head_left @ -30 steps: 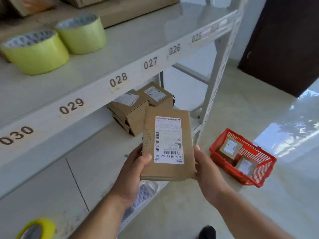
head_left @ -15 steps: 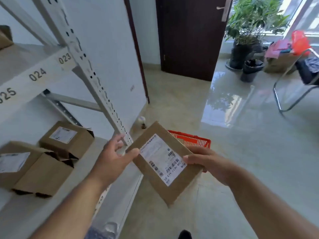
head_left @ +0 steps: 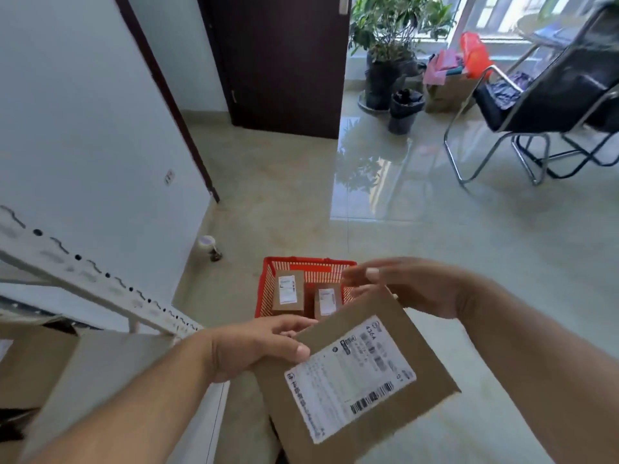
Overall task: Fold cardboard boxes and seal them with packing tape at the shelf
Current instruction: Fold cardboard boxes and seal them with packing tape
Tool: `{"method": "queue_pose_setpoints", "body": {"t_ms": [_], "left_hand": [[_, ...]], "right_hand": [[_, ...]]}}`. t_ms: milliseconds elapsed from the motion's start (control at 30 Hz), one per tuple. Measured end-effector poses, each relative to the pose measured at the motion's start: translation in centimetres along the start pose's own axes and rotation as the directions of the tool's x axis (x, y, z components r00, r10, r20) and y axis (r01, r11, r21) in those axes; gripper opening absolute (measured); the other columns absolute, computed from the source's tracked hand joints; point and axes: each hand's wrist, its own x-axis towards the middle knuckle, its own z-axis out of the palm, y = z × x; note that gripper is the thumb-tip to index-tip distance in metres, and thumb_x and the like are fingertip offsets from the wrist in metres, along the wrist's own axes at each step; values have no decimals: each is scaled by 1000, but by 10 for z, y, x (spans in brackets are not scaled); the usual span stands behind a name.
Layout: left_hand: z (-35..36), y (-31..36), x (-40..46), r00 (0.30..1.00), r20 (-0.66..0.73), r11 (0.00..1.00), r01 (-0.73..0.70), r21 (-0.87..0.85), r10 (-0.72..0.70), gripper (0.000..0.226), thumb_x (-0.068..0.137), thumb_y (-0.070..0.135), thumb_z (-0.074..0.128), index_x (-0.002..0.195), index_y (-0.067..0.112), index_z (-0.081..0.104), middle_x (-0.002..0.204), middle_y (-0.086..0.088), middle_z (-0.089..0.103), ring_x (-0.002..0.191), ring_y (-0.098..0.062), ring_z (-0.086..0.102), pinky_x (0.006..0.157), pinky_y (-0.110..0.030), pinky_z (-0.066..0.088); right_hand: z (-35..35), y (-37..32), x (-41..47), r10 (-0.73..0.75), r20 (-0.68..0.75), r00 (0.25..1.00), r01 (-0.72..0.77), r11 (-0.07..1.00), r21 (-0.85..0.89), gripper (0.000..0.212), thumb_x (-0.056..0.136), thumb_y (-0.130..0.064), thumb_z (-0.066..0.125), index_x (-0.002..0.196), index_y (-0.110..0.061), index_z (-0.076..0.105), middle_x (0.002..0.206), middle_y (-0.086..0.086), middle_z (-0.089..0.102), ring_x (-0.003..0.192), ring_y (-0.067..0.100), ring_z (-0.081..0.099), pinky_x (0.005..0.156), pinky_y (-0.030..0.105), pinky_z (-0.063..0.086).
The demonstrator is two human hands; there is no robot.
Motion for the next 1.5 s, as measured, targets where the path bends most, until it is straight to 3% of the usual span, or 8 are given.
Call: {"method": "queue_pose_setpoints", "body": {"t_ms": [33, 100, 133, 300, 600, 867, 1133, 1500], "left_hand": [[-11, -10, 10, 997, -65, 996, -47, -79, 42, 65, 84, 34, 77, 144, 31, 53, 135, -11, 68, 125, -35, 64, 109, -55, 49], [-36, -29, 35, 963, -256, 963, -147, -225, 87, 71, 80, 43, 79, 145, 33, 53, 135, -8, 69, 125, -33, 65, 108, -57, 49], [-48, -35, 48, 930, -358, 947, -184, -262, 82, 74, 78, 49, 78, 146, 36, 52, 133, -4, 70, 122, -30, 66, 103, -54, 52], [-70, -45, 114, 861, -508, 918, -211, -336, 12, 62, 79, 55, 71, 138, 49, 53, 121, 12, 74, 108, -14, 70, 85, -40, 53], [-112, -52, 269, 788, -603, 959, -59, -277, -125, 43, 98, 61, 53, 132, 35, 49, 124, 13, 66, 114, -7, 61, 103, -33, 49], [-186, -128, 476, 674, -724, 988, 126, -84, -147, 34, 106, 38, 49, 135, 26, 61, 130, 4, 57, 118, -16, 56, 100, -27, 42], [-242, -220, 593, 603, -729, 945, 251, -211, -323, 49, 107, 19, 43, 155, 22, 38, 143, -4, 58, 122, -23, 57, 102, -28, 43], [-275, -291, 649, 597, -690, 904, 366, -219, -409, 52, 105, 15, 45, 156, 25, 38, 146, -1, 56, 125, -23, 57, 106, -31, 47]], "right_hand": [[-8, 4, 10, -27, -219, 975, 65, 984, 165, 52, 87, -48, 74, 133, -24, 68, 132, -1, 71, 128, 21, 64, 106, 45, 48], [-15, 22, 31, 63, -652, 756, 214, 917, 336, 37, 96, -46, 67, 125, -23, 66, 129, 0, 71, 127, 20, 62, 104, 45, 46], [-10, 32, 41, 132, -727, 674, 212, 908, 361, 27, 101, -41, 62, 121, -23, 64, 129, 1, 70, 124, 19, 63, 102, 44, 48], [56, 68, 96, 256, -505, 824, -47, 920, 389, 34, 111, -39, 42, 108, -31, 76, 113, -13, 76, 111, 8, 68, 108, 39, 47], [-32, 136, 219, 378, -593, 711, -95, 887, 452, 41, 113, -34, 36, 113, -23, 76, 109, -7, 79, 101, 7, 74, 88, 31, 54], [-140, 281, 390, 407, -681, 609, -296, 913, 281, 33, 111, -22, 44, 97, -17, 73, 98, -2, 76, 94, 16, 69, 76, 32, 52], [-166, 403, 513, 387, -642, 662, -409, 904, 123, 28, 107, -18, 44, 98, -21, 71, 95, -6, 73, 88, 15, 68, 76, 34, 55], [-166, 462, 578, 491, -555, 672, -506, 851, 139, 30, 109, -17, 43, 129, -27, 63, 108, -9, 68, 87, 3, 59, 59, 18, 44]]}}
